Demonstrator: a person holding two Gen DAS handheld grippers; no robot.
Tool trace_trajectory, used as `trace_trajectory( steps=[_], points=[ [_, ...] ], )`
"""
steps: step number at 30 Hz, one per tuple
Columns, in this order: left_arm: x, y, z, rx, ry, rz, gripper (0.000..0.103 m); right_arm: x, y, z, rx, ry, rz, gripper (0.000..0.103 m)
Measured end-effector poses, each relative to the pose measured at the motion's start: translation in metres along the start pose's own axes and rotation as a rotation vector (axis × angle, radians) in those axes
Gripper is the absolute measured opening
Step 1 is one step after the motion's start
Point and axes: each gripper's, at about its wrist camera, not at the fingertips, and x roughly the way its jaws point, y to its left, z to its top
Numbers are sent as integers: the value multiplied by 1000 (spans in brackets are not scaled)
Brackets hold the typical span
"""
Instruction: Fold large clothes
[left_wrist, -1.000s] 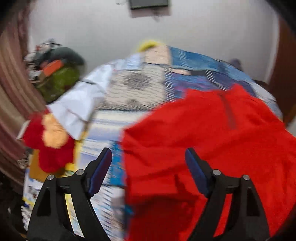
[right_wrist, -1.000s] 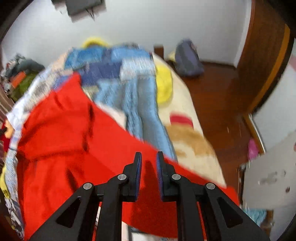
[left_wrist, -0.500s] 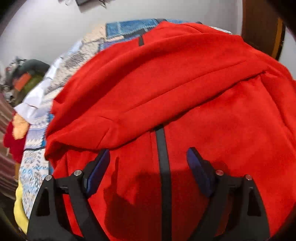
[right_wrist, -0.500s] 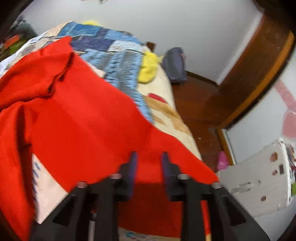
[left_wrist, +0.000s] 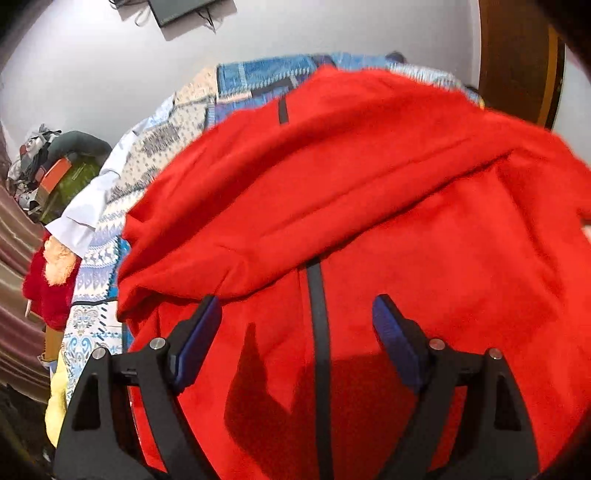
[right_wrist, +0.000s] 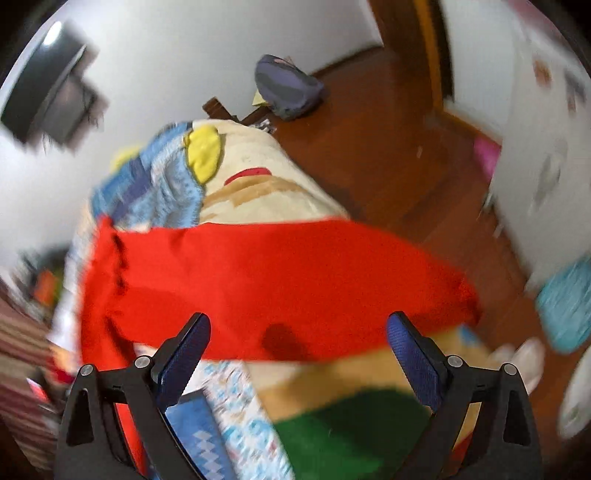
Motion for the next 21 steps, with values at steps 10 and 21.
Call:
trace_trajectory(
  steps=[10, 21],
  points=[
    [-8, -4, -2, -115, 20, -76, 85, 45, -27, -4, 193, 53, -9, 57],
    [-21, 16, -1, -146, -35, -24, 85, 11, 54, 37, -24, -202, -88, 10]
  ],
)
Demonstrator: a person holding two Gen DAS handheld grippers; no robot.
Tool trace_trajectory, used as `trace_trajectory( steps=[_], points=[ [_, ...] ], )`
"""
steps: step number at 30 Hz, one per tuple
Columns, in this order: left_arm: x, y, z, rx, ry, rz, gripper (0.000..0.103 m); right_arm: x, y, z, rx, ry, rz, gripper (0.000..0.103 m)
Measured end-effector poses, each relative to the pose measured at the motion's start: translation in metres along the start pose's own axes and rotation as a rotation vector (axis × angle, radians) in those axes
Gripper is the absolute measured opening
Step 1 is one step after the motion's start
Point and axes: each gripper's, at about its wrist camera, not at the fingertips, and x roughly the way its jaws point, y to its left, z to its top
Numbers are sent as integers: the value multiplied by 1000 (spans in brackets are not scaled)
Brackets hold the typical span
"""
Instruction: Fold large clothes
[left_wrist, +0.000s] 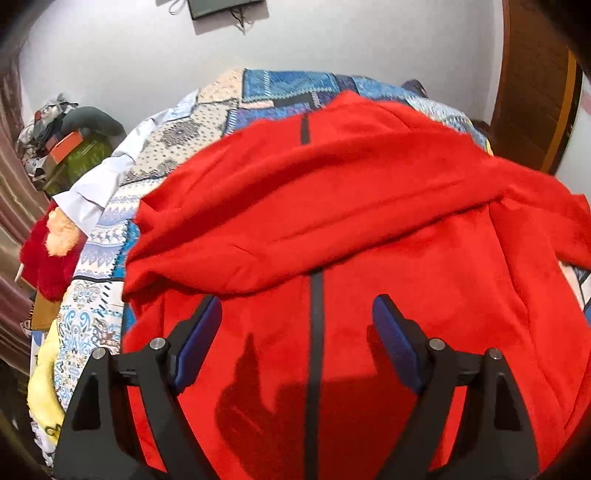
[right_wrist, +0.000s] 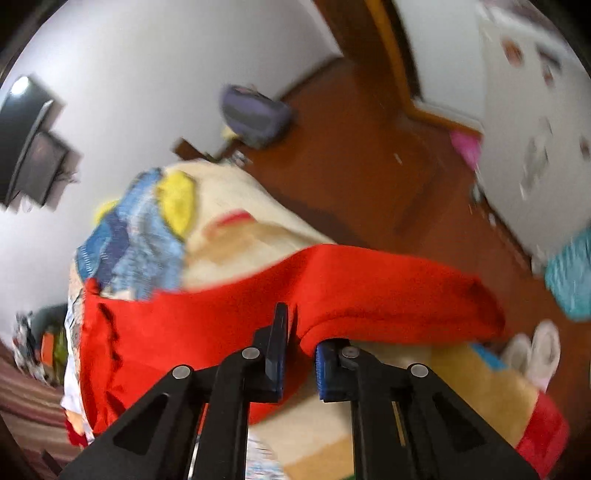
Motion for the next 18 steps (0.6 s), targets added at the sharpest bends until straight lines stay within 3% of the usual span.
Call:
trace_trajectory(
  steps=[5, 10, 14, 18],
  points=[
    [-10, 24, 4, -101, -24, -35, 85, -44, 101, 26, -177, -104, 145, 9],
    [-23, 52, 3, -169, -63, -52, 85, -69, 218, 22, -308, -99, 350, 9],
    [-35, 71, -1, -177, -92, -36, 85, -60, 313, -12, -404, -19, 471, 9],
    [-48, 95, -14, -186, -114, -21, 85, -27, 375, -73, -526, 80, 476, 9]
  ],
)
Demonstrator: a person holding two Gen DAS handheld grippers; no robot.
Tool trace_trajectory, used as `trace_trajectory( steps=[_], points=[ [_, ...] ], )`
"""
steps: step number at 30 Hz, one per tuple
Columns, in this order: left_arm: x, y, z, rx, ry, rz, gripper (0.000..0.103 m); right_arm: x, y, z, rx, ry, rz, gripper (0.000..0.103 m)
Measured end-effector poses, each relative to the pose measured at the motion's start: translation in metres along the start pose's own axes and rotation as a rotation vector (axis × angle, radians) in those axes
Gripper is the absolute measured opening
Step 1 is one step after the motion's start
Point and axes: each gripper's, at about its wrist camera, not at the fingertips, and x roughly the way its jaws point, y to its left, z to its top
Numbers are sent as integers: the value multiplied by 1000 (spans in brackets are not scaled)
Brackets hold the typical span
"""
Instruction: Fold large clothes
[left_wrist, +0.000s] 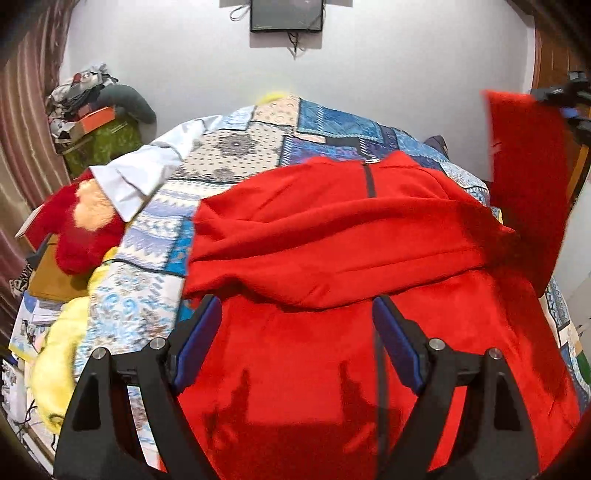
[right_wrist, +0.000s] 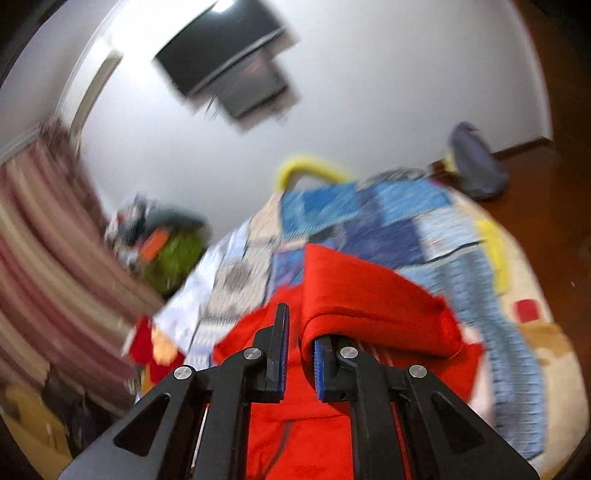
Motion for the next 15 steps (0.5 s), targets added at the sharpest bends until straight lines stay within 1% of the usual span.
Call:
trace_trajectory(
  steps=[2, 3, 5, 6, 8, 9, 10, 11, 12, 13, 14, 15],
  points=[
    [-5, 14, -5, -10, 1, 12, 85, 45, 22, -29, -45, 108, -11, 9],
    [-6, 22, -8, -16, 6, 18, 85, 57, 25, -39, -55, 138, -19, 9],
    [-6, 38, -15, -31, 24, 27, 85, 98, 26, -77, -67, 258, -67, 9],
    [-6, 45, -18, -39, 33, 33, 85, 108, 20, -90, -65, 302, -79, 9],
    [-4, 60, -25, -65, 54, 44, 85, 136, 6, -127, -49, 455, -112, 9],
    [-3, 67, -28, -83, 64, 46, 85, 146, -1, -140, -40, 512, -118, 9],
    [-2, 71, -31, -102, 73, 46, 85, 160, -9, -157, -38, 596, -136, 9],
    [-1, 77, -34, -125, 85, 42, 85, 164, -12, -169, -61, 619, -131, 9],
    [1, 81, -38, -146, 97, 38, 85, 162, -13, -172, -96, 591, -121, 9],
    [2, 84, -40, -160, 107, 34, 85, 155, -6, -176, -173, 570, -121, 10],
    [3, 85, -42, -167, 112, 33, 85, 149, 1, -179, -259, 582, -142, 10],
    [3, 85, -43, -171, 115, 32, 85, 145, 8, -180, -308, 588, -158, 10]
  ],
)
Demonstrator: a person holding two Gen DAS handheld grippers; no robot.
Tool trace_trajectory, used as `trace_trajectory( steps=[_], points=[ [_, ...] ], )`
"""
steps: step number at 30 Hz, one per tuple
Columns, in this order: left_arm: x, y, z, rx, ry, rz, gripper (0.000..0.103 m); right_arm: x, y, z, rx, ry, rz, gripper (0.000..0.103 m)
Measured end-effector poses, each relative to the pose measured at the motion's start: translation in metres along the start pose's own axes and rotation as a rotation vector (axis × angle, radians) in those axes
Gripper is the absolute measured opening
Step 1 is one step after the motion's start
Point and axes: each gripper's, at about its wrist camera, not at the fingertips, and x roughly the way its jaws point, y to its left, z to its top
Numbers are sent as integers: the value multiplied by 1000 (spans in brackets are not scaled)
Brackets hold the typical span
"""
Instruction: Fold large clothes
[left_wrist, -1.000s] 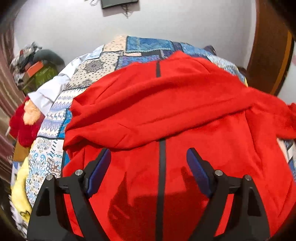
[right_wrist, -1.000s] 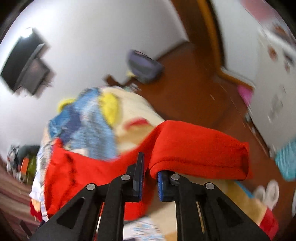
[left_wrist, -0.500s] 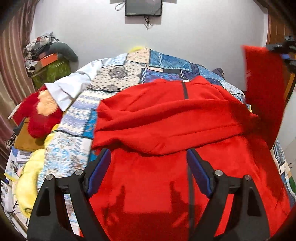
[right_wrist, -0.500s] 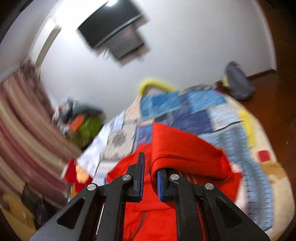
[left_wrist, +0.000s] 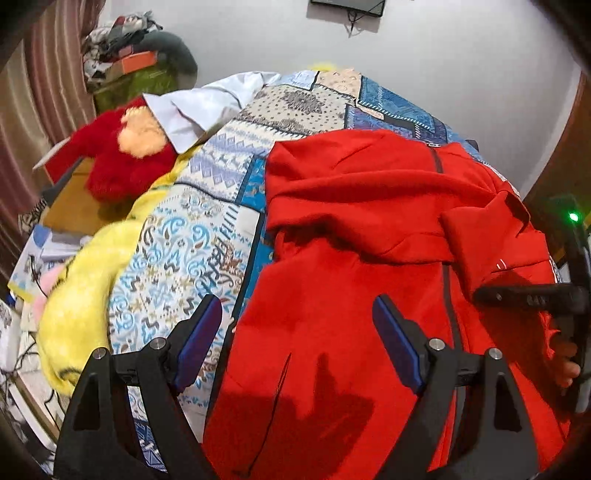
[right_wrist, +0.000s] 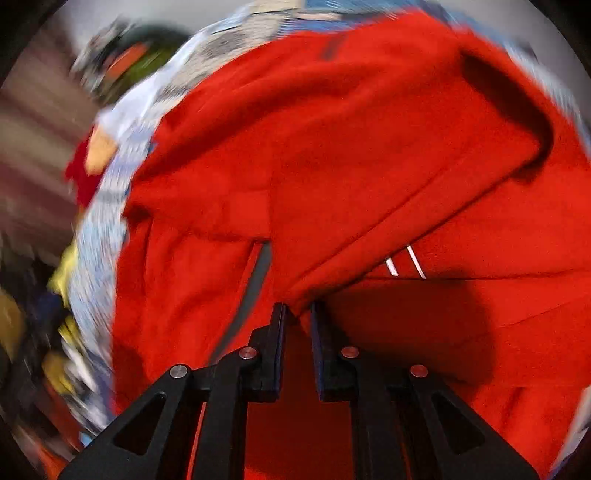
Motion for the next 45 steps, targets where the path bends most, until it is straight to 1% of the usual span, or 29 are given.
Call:
trace_trajectory(
  steps=[1, 2, 3, 5, 8, 10, 11, 13, 14, 16, 18, 19, 21, 22, 24, 25, 26, 27, 28, 29, 30, 31, 33, 36, 39, 41, 43, 44, 45],
  points=[
    [0, -1, 0, 2, 1, 0, 85, -9, 7, -4, -63, -7, -37, 10],
    [-2, -5, 1, 12, 2, -2, 84, -21, 12, -10, -117, -42, -67, 10],
    [-4, -11, 3, 30, -1, -6, 84, -29, 17, -8, -142, -71, -82, 9],
    [-9, -27, 9, 70, -14, -20, 85, -54, 14, -16, -182, -150, -110, 9],
    [-16, -63, 25, 155, -33, -63, 85, -97, -11, -20, -157, -264, -178, 10],
    [-16, -92, 38, 217, -35, -101, 85, -115, -32, -20, -113, -298, -179, 10],
    [-15, -108, 44, 248, -33, -123, 85, -125, -51, -20, -75, -312, -176, 10],
    [-7, -144, 56, 307, -21, -183, 85, -136, -76, -18, -9, -321, -205, 10],
    [-3, -157, 60, 324, -12, -198, 85, -140, -95, -19, 29, -321, -227, 10],
    [17, -194, 69, 389, 26, -222, 85, -144, -122, -22, 76, -317, -245, 10],
    [37, -223, 73, 438, 56, -220, 85, -144, -145, -25, 118, -308, -252, 10],
    [51, -241, 74, 468, 80, -232, 85, -141, -158, -27, 139, -297, -252, 10],
    [74, -264, 75, 493, 109, -225, 84, -135, -175, -31, 169, -280, -244, 10],
    [86, -277, 74, 507, 128, -233, 84, -131, -184, -33, 183, -271, -235, 10],
    [104, -295, 72, 549, 145, -242, 82, -123, -195, -35, 204, -259, -222, 10],
    [112, -302, 72, 572, 141, -220, 80, -117, -200, -36, 214, -252, -211, 10],
    [121, -310, 70, 603, 130, -174, 72, -112, -202, -37, 219, -248, -201, 10],
    [128, -318, 68, 642, 96, -99, 52, -107, -205, -35, 223, -243, -188, 10],
    [133, -322, 67, 673, 61, -30, 41, -102, -205, -34, 221, -240, -174, 10],
    [138, -328, 64, 718, 29, 31, 23, -99, -205, -33, 214, -240, -169, 10],
    [138, -330, 62, 743, 7, 43, 12, -96, -202, -31, 203, -245, -175, 10],
    [134, -329, 63, 751, -22, 46, 9, -95, -201, -30, 193, -253, -190, 10],
    [117, -322, 73, 725, -84, 43, 7, -96, -195, -26, 158, -285, -235, 10],
    [75, -297, 107, 614, -180, -16, 7, -99, -186, -20, 113, -327, -252, 10],
    [33, -254, 147, 471, -252, -62, 6, -93, -178, -13, 96, -318, -268, 10],
    [20, -226, 167, 401, -287, -39, 6, -75, -176, -10, 90, -269, -325, 10],
    [18, -198, 178, 371, -312, 28, 6, -56, -177, -11, 69, -227, -361, 10],
    [22, -181, 179, 361, -303, 70, 6, -50, -177, -12, 52, -234, -373, 10],
    [28, -167, 178, 352, -284, 85, 6, -47, -174, -15, 29, -257, -393, 9]
  ],
)
